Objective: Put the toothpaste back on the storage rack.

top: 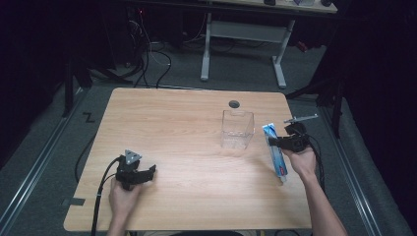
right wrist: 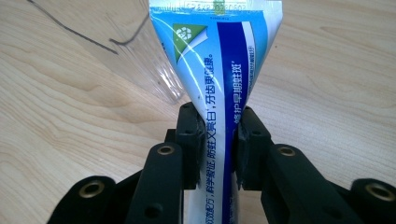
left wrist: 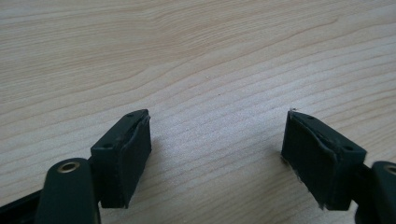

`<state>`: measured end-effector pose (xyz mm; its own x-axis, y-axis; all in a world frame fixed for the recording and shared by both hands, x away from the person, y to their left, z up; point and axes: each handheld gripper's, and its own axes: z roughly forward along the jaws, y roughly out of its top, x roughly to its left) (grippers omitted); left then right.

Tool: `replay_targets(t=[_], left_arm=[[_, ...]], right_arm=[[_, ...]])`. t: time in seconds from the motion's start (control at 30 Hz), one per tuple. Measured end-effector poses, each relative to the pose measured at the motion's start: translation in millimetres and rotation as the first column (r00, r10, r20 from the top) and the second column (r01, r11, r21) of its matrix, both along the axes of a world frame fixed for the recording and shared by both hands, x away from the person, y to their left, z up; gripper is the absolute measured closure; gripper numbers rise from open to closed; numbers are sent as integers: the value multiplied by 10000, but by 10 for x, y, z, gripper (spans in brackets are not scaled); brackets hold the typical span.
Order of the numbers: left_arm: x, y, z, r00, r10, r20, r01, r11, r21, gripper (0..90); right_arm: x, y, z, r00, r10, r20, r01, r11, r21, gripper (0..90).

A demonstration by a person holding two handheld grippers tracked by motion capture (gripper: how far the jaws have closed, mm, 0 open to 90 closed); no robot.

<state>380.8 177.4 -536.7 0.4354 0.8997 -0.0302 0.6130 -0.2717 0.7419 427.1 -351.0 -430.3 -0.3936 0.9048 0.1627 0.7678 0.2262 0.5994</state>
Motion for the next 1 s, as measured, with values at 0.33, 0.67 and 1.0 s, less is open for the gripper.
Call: replay_targets(t=[0.33, 0.67, 1.0], left_arm=[[0, -1, 0, 10000, -1, 1, 1, 10000, 16, 244], [-1, -1, 0, 10000, -4, 0, 4, 10000, 28, 244], [-1, -1, 0, 10000, -3, 2, 3, 10000, 29, 244]], right_arm=[[-70, -6, 95, 9990, 120, 432, -137, 9992, 383, 749], [-136, 38, 233, 9946, 335, 982, -415, 9959, 806, 749], [-155, 132, 393, 9858, 625, 1557, -805, 9905, 1116, 748]])
